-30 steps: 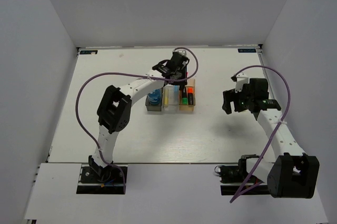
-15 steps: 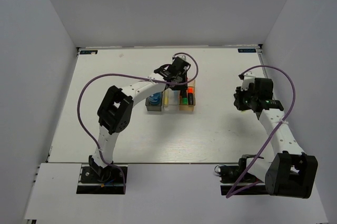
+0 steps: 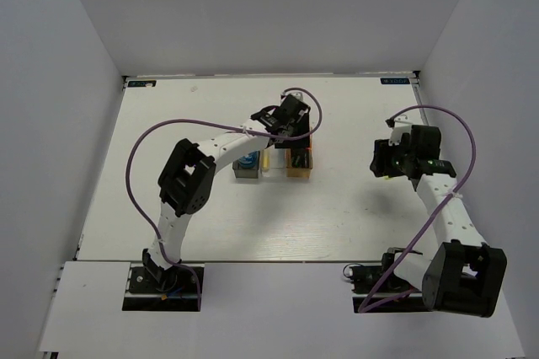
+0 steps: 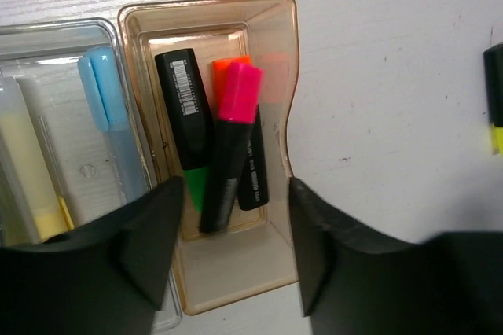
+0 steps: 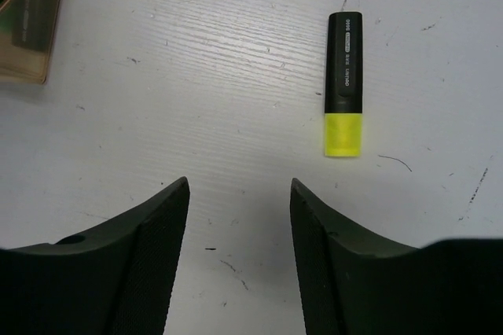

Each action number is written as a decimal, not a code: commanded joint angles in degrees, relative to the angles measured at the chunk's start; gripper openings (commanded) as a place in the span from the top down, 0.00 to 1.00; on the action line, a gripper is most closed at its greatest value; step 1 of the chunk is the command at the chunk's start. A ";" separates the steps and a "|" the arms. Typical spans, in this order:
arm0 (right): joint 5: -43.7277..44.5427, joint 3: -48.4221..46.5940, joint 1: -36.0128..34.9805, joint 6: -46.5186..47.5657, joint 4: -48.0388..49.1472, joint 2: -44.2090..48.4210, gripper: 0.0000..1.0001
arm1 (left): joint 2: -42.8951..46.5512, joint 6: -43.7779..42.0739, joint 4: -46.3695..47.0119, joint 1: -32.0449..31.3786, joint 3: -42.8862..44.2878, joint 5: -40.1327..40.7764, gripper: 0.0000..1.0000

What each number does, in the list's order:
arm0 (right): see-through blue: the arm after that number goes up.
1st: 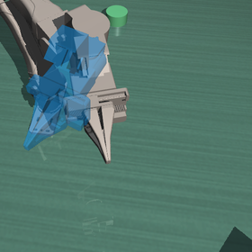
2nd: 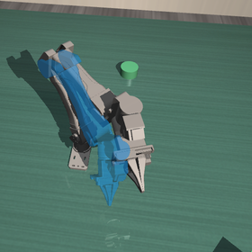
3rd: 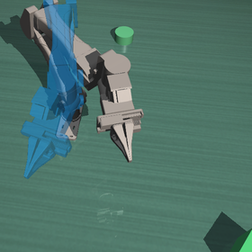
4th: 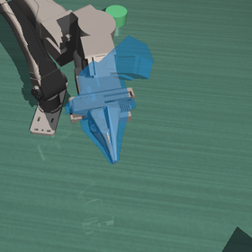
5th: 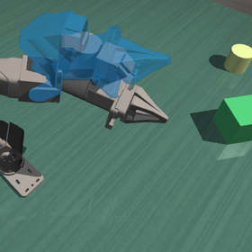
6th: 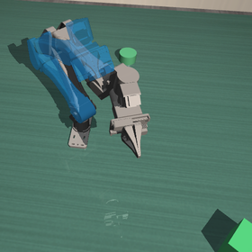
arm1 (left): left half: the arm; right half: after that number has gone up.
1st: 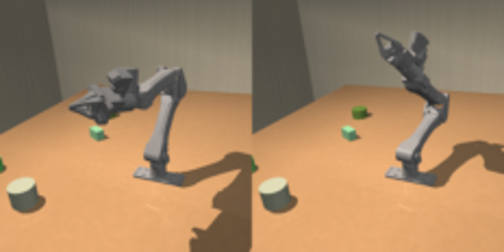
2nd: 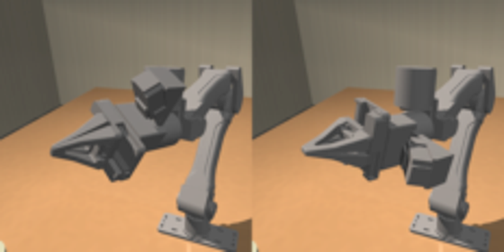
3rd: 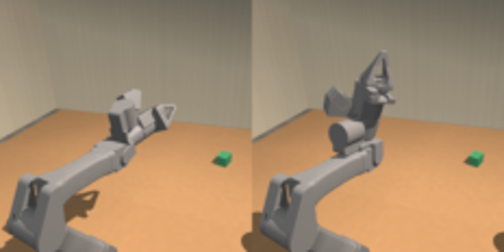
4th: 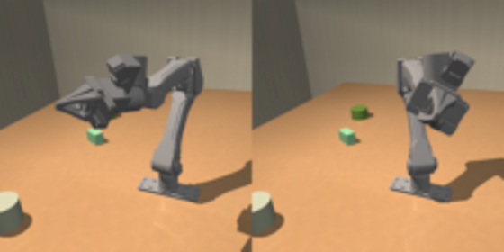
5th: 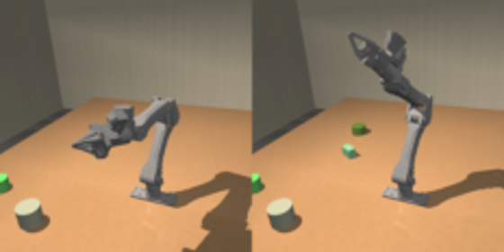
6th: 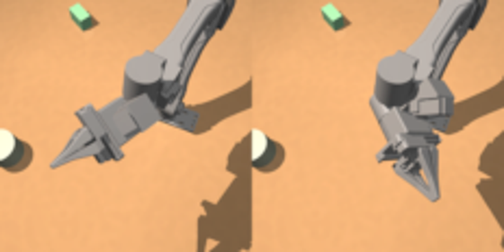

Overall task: Sort the stationery into containers
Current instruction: Place the pen in the storage box, then pick up the pen from the center of the board.

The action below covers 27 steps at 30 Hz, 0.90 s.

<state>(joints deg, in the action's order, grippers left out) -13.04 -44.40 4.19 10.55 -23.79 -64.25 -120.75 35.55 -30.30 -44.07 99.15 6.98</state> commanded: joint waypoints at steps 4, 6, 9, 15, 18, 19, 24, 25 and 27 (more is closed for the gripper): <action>-1.64 -1.04 1.52 0.61 0.33 -0.70 0.41 | 0.16 -0.04 -1.68 -0.49 3.76 0.49 0.29; -1.12 -1.21 1.96 0.88 0.24 -0.88 0.41 | 0.77 -0.13 -1.77 -0.49 3.59 0.40 0.28; 1.43 -2.00 2.23 2.98 0.33 -4.20 0.44 | 3.76 -1.27 -1.25 -1.01 2.36 -0.21 0.51; -0.14 -11.40 3.55 13.18 -4.68 -19.50 0.39 | 19.04 -13.21 -4.49 -4.09 -4.48 -2.06 0.76; 1.51 -15.18 3.46 15.11 -4.60 -23.72 0.35 | 30.37 -19.10 -8.80 -5.32 -15.20 -1.27 0.19; 2.13 -15.54 3.46 15.29 -3.73 -25.12 0.35 | 37.97 -20.77 -10.89 -5.41 -22.88 -0.57 0.12; 5.91 -20.19 3.37 15.82 -3.01 -33.19 0.35 | 59.47 -23.77 -10.13 -4.01 -41.91 6.10 0.05; 6.27 -20.72 3.20 15.73 -3.02 -34.09 0.35 | 64.01 -23.42 -10.30 -3.48 -45.94 6.55 0.03; 7.76 -22.48 3.20 15.65 -2.84 -37.33 0.37 | 71.32 -23.16 -10.47 -0.24 -52.81 5.77 0.03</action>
<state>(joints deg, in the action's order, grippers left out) -8.14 -63.96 7.40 24.88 -26.83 -98.54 -53.47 14.41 -38.17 -47.29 54.04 10.52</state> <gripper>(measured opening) 0.637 0.958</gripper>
